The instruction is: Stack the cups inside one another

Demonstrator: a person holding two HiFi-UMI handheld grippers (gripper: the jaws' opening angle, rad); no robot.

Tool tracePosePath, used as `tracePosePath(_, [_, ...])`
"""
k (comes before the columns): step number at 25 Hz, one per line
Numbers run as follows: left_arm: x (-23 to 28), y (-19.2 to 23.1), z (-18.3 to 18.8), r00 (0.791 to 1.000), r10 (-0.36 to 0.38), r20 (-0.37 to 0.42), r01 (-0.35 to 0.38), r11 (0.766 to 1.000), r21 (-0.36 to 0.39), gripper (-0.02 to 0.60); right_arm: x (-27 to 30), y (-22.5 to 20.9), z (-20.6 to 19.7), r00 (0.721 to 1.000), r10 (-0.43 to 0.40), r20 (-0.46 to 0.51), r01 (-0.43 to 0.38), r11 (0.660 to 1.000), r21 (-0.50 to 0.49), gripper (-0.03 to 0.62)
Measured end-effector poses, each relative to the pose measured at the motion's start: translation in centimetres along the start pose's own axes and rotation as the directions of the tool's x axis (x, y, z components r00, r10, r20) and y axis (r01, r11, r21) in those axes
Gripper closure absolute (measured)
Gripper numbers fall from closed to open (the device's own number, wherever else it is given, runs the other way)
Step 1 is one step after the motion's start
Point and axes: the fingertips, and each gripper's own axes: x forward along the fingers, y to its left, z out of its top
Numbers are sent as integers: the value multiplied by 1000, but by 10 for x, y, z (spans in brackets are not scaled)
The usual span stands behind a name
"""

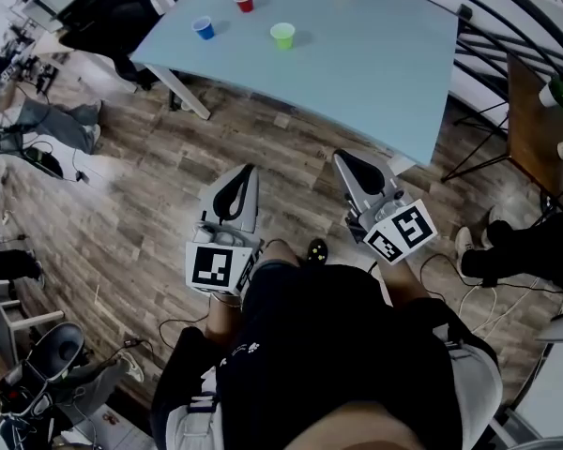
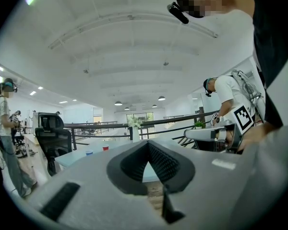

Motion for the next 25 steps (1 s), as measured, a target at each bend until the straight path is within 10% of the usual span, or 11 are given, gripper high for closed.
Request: tracePosePath(25, [50, 96, -3, 999, -30, 29, 31, 999, -41, 589, 95, -23, -8, 999, -36, -12, 36, 999, -23, 583])
